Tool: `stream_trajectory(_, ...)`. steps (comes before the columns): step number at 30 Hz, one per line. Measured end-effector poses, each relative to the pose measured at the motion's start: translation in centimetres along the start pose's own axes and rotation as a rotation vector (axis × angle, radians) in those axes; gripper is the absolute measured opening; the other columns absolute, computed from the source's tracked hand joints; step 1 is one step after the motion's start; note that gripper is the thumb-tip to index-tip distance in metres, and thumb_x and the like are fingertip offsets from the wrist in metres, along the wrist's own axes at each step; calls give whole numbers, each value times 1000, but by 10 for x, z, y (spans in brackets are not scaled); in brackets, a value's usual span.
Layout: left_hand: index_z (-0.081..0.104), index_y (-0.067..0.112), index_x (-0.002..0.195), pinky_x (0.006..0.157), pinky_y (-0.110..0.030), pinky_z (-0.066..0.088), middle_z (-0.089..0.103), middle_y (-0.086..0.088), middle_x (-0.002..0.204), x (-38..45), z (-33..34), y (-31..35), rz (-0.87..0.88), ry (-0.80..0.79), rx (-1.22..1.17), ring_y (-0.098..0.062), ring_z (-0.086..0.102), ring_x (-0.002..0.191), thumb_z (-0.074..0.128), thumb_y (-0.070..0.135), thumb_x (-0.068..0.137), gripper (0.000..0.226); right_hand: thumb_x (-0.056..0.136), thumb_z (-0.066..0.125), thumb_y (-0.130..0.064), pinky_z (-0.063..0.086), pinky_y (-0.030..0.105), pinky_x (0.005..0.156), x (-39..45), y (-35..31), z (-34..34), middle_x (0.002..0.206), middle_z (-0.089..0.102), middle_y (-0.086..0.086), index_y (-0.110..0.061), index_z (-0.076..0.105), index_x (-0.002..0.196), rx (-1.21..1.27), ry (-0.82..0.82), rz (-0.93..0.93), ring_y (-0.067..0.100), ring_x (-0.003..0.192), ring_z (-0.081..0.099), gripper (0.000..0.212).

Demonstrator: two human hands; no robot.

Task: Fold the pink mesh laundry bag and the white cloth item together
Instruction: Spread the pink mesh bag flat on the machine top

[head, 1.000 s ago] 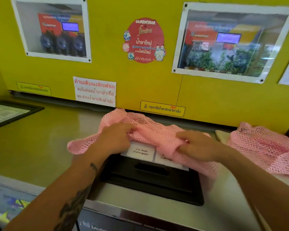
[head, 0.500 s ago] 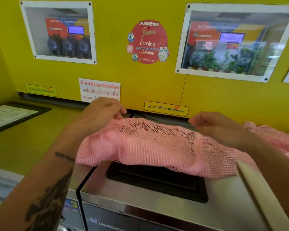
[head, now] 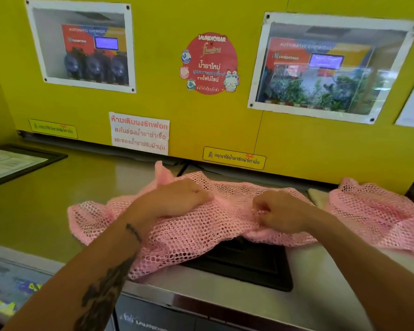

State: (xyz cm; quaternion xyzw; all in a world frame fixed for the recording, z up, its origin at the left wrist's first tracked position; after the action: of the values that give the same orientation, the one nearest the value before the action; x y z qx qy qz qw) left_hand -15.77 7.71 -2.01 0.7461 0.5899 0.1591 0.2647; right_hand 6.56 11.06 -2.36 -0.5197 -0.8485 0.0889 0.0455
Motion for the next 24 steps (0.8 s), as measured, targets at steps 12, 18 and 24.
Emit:
stream_trajectory(12,71,15,91,77,-38,50,69,-6,97,36,-29,-60,-246,669,122,-26,63,90,52,17,85,20,86,52,-23,46,33,57,-7,-23,-19,73,62,-6,-25,56,74,92,536,-86,14,66,58,13)
stream_trajectory(18,66,27,98,81,-36,48,52,8,95,28,-34,-28,138,804,-11,-8,52,84,56,15,88,19,84,56,-23,49,34,89,12,-27,14,112,66,-2,-21,66,110,159,266,-106,18,103,59,28)
stream_trajectory(24,43,39,138,111,-59,28,46,2,147,36,9,-38,-22,176,156,-24,50,124,38,73,85,63,80,60,-25,33,48,112,34,-30,10,151,36,2,-26,31,148,15,276,-28,27,140,29,75)
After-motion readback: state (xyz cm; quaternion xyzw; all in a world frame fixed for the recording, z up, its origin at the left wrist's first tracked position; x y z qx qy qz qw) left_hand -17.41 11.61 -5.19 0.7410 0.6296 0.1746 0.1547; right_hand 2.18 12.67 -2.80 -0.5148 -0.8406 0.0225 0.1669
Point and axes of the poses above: each hand's wrist, its own x-axis towards the middle knuckle, its own z-axis out of the palm, y = z × x, the point moved 4 cm from there along x, towards the middle knuckle
